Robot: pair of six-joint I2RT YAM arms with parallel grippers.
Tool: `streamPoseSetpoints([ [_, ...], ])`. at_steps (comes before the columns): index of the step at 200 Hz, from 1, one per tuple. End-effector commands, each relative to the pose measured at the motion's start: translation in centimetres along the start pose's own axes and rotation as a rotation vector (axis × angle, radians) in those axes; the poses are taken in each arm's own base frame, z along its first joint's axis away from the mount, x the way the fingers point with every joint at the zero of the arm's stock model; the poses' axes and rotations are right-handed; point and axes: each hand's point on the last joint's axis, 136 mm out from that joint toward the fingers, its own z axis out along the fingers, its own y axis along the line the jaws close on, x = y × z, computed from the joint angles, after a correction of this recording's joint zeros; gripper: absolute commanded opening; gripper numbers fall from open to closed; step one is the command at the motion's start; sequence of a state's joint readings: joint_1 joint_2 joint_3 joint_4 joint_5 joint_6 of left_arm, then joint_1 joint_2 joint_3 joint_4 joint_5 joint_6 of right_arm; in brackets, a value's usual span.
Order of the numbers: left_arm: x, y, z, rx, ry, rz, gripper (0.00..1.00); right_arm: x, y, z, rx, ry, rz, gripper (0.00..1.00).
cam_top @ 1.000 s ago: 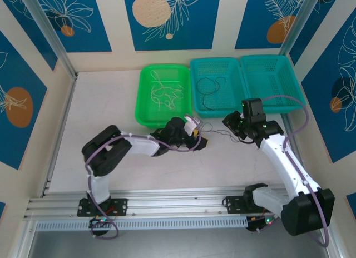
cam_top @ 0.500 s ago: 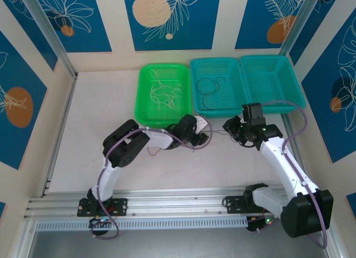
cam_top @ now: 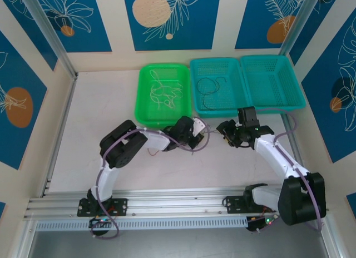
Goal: Untangle the cables
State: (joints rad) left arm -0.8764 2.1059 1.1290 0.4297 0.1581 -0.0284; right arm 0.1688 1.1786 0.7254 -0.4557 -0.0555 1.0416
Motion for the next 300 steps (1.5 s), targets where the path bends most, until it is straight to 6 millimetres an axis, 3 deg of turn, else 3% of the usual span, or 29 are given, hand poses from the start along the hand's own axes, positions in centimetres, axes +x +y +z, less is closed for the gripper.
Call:
streamPoseSetpoints([
  [1,1.9,-2.5,-1.6,0.101,0.043,-0.061,0.0,0.4,0.4,1.2,-0.056,0.057,0.093,0.53],
  [37,2.2,-2.8,-3.2,0.101,0.022,-0.096,0.0,1.4,0.6,3.6,-0.107,0.169,0.193,0.61],
  [97,1.5,-2.8,-3.8,0.09,0.005,-0.089,0.0,3.5,1.7,6.8,-0.164,0.342,0.279,0.57],
  [114,1.2,-2.9,-4.0,0.095,-0.003,-0.085,0.0,3.7,1.7,7.2,-0.159,0.347,0.278,0.45],
  [138,1.2,-2.9,-4.2,0.091,-0.005,-0.084,0.0,3.1,1.4,6.9,-0.157,0.308,0.291,0.01],
  [145,1.4,-2.8,-4.3,0.083,-0.004,-0.084,0.0,2.7,1.0,6.6,-0.152,0.286,0.307,0.0],
  [184,4.0,-1.4,-5.7,-0.011,0.038,-0.117,0.0,-1.0,-1.4,2.6,-0.202,0.13,0.42,0.0],
  [232,8.1,0.4,-8.7,-0.124,0.092,-0.18,0.0,-7.0,-6.6,-7.2,-0.239,-0.25,0.579,0.0],
  [255,9.2,1.4,-10.2,-0.176,0.098,-0.216,0.0,-9.1,-7.7,-11.3,-0.269,-0.402,0.623,0.0],
  [276,9.7,1.7,-11.1,-0.188,0.098,-0.229,0.0,-10.5,-5.6,-14.0,-0.353,-0.434,0.549,0.0],
  [300,9.2,1.3,-11.5,-0.166,0.076,-0.242,0.0,-10.7,0.2,-15.7,-0.425,-0.399,0.325,0.0],
])
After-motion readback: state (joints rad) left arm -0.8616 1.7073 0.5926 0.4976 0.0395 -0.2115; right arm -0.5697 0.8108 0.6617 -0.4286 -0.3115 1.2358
